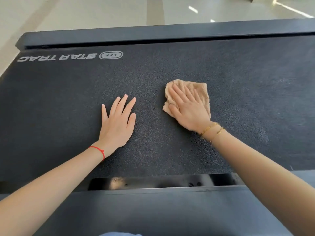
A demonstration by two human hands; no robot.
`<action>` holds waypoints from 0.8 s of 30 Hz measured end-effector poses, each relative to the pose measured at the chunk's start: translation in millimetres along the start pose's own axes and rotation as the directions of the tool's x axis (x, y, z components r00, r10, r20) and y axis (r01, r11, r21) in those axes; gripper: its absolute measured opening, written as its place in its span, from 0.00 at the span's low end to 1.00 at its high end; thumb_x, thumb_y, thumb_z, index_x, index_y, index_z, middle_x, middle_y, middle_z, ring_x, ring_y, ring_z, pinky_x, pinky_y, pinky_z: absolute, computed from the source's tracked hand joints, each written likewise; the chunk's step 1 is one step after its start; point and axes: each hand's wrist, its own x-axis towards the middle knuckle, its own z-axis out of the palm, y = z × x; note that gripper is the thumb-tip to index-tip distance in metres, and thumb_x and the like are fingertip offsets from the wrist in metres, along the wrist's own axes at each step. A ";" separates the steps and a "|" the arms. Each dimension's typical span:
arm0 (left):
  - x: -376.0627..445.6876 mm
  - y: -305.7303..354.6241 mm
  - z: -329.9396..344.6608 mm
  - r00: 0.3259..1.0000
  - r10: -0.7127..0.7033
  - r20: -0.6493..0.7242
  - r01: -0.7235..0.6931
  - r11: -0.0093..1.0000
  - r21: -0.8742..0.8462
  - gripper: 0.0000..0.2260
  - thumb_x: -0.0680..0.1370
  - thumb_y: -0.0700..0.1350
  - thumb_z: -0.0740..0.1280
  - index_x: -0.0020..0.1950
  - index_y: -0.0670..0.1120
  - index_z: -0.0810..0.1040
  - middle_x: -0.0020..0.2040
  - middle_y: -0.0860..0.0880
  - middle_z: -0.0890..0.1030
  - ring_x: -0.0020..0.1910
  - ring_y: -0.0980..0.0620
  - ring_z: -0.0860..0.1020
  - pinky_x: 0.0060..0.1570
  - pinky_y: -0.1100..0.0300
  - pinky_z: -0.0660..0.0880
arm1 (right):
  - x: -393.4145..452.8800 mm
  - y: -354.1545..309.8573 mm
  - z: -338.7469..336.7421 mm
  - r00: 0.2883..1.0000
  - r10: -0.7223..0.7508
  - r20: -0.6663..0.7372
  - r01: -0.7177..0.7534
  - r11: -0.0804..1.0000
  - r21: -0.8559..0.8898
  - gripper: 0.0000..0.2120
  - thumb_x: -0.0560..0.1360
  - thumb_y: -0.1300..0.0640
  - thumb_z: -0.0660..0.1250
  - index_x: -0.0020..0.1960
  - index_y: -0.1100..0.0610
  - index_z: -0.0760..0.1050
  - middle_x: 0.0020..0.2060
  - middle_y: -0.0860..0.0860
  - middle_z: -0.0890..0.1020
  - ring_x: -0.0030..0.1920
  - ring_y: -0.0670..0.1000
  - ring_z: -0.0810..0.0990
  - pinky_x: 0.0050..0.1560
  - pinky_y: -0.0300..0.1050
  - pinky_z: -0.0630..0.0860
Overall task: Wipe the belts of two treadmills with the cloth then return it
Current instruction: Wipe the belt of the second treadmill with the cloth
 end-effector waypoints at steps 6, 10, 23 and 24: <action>-0.1 -2.3 0.4 1.000 0.008 0.014 -0.008 1.000 -0.003 0.24 0.83 0.53 0.48 0.81 0.55 0.51 0.81 0.51 0.51 0.80 0.51 0.46 0.75 0.36 0.43 | -68.8 -44.8 6.6 0.981 -0.183 0.070 0.186 0.982 -0.041 0.29 0.84 0.44 0.48 0.81 0.49 0.45 0.80 0.44 0.46 0.80 0.50 0.39 0.78 0.51 0.35; -1.0 -3.8 -2.4 0.999 0.029 0.020 -0.028 0.999 -0.027 0.24 0.84 0.52 0.49 0.80 0.54 0.53 0.81 0.50 0.52 0.80 0.49 0.48 0.75 0.34 0.43 | -99.2 -63.0 10.1 0.971 -0.194 0.142 0.205 0.977 -0.065 0.29 0.84 0.43 0.48 0.81 0.48 0.42 0.80 0.43 0.43 0.79 0.50 0.37 0.78 0.53 0.36; -3.3 -11.0 -5.6 0.998 0.053 0.028 -0.053 0.999 0.010 0.24 0.83 0.54 0.48 0.80 0.55 0.51 0.81 0.51 0.52 0.80 0.49 0.47 0.74 0.33 0.44 | -73.9 -42.5 8.1 0.977 -0.200 0.074 0.204 0.978 -0.049 0.29 0.83 0.40 0.49 0.81 0.44 0.47 0.80 0.41 0.48 0.80 0.48 0.41 0.78 0.52 0.37; -3.4 -12.3 -5.7 0.999 0.044 0.029 -0.044 0.999 0.016 0.25 0.83 0.55 0.48 0.80 0.56 0.51 0.81 0.51 0.52 0.80 0.48 0.47 0.74 0.32 0.43 | -59.8 -35.9 6.4 0.984 -0.167 0.068 0.170 0.984 -0.045 0.29 0.83 0.40 0.49 0.81 0.44 0.47 0.80 0.42 0.48 0.80 0.49 0.41 0.78 0.52 0.37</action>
